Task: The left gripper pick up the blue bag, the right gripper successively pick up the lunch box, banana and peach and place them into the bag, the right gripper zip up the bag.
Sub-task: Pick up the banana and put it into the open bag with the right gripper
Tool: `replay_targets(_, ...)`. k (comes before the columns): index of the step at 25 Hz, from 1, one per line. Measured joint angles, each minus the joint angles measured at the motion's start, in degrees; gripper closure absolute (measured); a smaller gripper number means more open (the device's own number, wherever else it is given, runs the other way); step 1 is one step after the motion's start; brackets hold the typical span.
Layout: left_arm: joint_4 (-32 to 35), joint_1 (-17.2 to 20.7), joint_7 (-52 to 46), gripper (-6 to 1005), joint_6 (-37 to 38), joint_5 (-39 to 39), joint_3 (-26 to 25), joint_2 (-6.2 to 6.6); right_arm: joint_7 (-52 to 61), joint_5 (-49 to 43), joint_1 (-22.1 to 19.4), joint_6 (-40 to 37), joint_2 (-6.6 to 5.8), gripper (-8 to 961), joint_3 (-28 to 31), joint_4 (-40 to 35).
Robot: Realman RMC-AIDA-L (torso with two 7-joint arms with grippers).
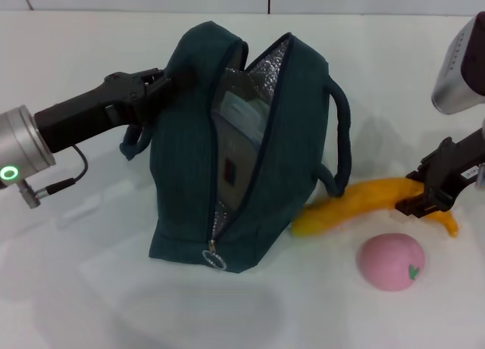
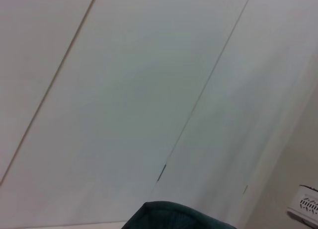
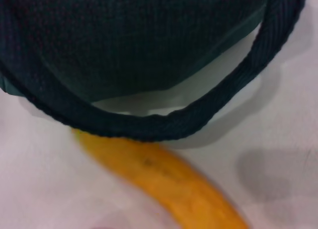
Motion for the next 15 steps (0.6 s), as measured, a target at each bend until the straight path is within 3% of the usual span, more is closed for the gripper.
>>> replay_targets(2,0.00,0.09,0.01,960,0.04,0.00,0.00,0.02,0.00,1.78,-0.40,0.19,-0.05,439,0.37,0.00)
replay_targets(8,0.00,0.36,0.02,960,0.24,-0.01,0.01,0.27,0.00,3.99,-2.15,0.33,-0.30,474,5.52,-0.80)
replay_targets(15,0.00,0.83,0.01,960,0.30,-0.08,-0.06,0.50,-0.04,4.05,-5.63,0.29,-0.32,504,18.24,-2.28)
